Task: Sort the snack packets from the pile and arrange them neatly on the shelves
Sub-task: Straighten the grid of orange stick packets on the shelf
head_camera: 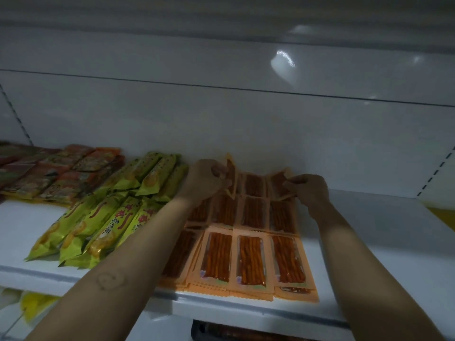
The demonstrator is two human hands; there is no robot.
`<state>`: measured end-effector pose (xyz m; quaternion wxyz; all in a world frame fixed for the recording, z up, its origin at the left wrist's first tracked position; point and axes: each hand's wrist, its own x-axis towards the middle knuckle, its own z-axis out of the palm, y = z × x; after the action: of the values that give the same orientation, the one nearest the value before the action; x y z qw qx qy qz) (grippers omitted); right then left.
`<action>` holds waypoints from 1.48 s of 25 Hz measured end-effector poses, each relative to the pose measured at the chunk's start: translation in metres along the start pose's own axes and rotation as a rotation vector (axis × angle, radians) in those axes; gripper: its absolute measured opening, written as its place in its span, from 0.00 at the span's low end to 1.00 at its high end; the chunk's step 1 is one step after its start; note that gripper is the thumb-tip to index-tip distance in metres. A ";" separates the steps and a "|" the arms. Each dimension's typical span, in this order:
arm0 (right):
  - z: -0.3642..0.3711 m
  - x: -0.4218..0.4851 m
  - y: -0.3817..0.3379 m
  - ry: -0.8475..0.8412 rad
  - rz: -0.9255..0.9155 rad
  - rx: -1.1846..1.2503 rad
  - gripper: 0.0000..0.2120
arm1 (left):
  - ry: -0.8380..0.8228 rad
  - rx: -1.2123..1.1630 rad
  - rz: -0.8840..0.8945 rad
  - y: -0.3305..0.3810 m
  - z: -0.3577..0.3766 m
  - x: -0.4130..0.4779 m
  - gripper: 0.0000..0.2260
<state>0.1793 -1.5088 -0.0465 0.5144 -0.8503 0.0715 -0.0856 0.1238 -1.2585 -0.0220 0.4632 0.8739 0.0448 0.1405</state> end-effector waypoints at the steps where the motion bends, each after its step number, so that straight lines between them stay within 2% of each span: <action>1: 0.001 -0.001 0.000 0.009 -0.023 -0.072 0.10 | -0.007 0.089 0.010 -0.001 0.006 0.007 0.11; 4: 0.002 -0.001 0.001 0.021 -0.068 -0.259 0.09 | -0.071 0.467 0.061 -0.005 0.015 0.023 0.12; 6: 0.005 0.000 0.004 0.020 -0.106 -0.374 0.10 | -0.110 0.701 0.069 -0.006 0.015 0.027 0.16; 8: 0.008 0.000 0.008 0.014 -0.128 -0.453 0.13 | -0.147 0.798 0.093 -0.007 0.015 0.028 0.18; 12: 0.010 -0.002 0.012 -0.055 -0.303 -0.521 0.19 | -0.294 0.859 0.290 -0.007 0.016 0.028 0.23; 14: 0.011 -0.002 0.012 -0.149 -0.328 -0.583 0.21 | -0.317 0.880 0.301 -0.009 0.018 0.033 0.21; 19: 0.014 -0.001 0.017 -0.181 -0.326 -0.605 0.23 | -0.317 0.855 0.245 -0.013 0.024 0.037 0.20; 22: 0.014 -0.003 0.018 -0.188 -0.342 -0.609 0.23 | -0.323 0.845 0.281 -0.010 0.021 0.031 0.21; 26: 0.003 -0.019 -0.001 -0.112 -0.439 -0.576 0.21 | -0.189 0.788 0.354 0.006 -0.007 0.005 0.18; 28: -0.007 -0.041 -0.022 -0.187 -0.505 -0.583 0.21 | -0.233 0.824 0.358 0.010 -0.023 -0.022 0.18; 31: -0.006 -0.086 -0.044 -0.433 -0.548 -0.708 0.19 | -0.283 0.877 0.333 -0.002 -0.033 -0.062 0.22; 34: 0.010 -0.112 -0.035 -0.502 -0.628 -0.874 0.23 | -0.285 0.955 0.282 -0.019 -0.034 -0.073 0.30; 37: 0.019 -0.115 -0.024 -0.535 -0.613 -0.945 0.25 | -0.342 0.975 0.236 -0.034 -0.033 -0.069 0.31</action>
<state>0.0722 -1.4573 -0.0417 0.0345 -0.9598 -0.2772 0.0276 0.0499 -1.2273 -0.0468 -0.0151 0.9974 -0.0701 0.0102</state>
